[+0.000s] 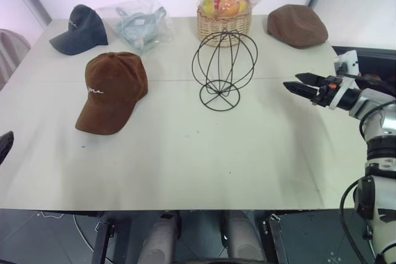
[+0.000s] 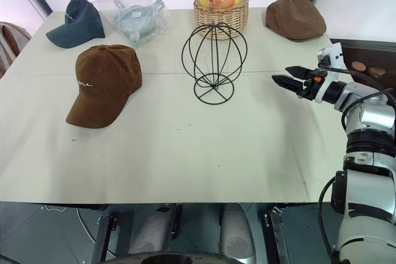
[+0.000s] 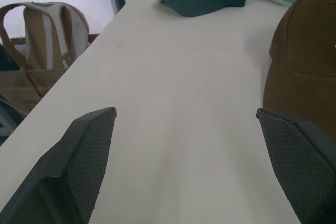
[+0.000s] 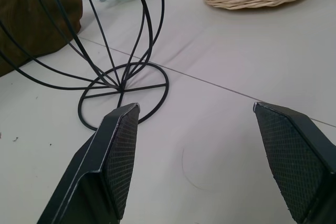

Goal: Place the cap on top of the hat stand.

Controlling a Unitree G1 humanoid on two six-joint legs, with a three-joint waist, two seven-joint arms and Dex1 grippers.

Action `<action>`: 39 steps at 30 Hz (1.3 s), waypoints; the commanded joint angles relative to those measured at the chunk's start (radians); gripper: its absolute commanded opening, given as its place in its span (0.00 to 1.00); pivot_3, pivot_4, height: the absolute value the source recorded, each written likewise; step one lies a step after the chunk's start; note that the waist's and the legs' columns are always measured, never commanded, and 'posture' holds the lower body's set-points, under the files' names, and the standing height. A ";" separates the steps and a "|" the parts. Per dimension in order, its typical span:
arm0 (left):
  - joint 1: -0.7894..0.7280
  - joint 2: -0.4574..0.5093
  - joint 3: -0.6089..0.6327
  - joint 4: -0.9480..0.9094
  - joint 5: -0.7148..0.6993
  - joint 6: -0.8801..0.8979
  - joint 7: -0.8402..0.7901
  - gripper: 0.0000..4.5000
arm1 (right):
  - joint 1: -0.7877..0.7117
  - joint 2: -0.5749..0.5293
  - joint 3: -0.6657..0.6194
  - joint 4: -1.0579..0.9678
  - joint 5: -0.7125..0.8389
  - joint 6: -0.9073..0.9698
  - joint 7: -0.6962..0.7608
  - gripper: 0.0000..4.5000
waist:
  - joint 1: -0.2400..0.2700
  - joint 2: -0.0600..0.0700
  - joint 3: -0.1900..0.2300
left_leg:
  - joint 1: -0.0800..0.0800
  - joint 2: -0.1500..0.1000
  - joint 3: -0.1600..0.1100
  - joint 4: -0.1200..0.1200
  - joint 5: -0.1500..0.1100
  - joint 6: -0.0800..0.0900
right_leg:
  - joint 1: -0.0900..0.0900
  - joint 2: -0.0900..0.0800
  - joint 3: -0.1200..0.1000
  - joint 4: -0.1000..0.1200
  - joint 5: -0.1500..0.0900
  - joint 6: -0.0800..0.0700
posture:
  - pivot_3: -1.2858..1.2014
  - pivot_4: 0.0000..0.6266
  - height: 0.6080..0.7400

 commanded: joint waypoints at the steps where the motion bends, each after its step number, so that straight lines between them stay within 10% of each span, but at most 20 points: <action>1: -0.001 0.008 0.024 -0.004 -0.013 -0.022 -0.010 1.00 | -0.029 -0.005 -0.011 -0.002 0.003 -0.019 0.004 0.78 | 0.000 0.000 0.000 | 0.000 0.000 0.000 0.000 0.000 0.000 | 0.000 0.000 0.000 0.000 0.000 0.000 | 0.52 0.24 1.00; 39: -0.041 0.129 -0.053 0.138 0.085 -0.067 -0.083 1.00 | -0.008 -0.124 0.003 -0.214 0.039 0.110 0.133 0.78 | -0.001 0.001 0.000 | 0.001 0.004 0.004 0.001 0.000 0.000 | -0.002 0.005 0.006 0.000 0.003 -0.001 | 0.52 0.24 1.00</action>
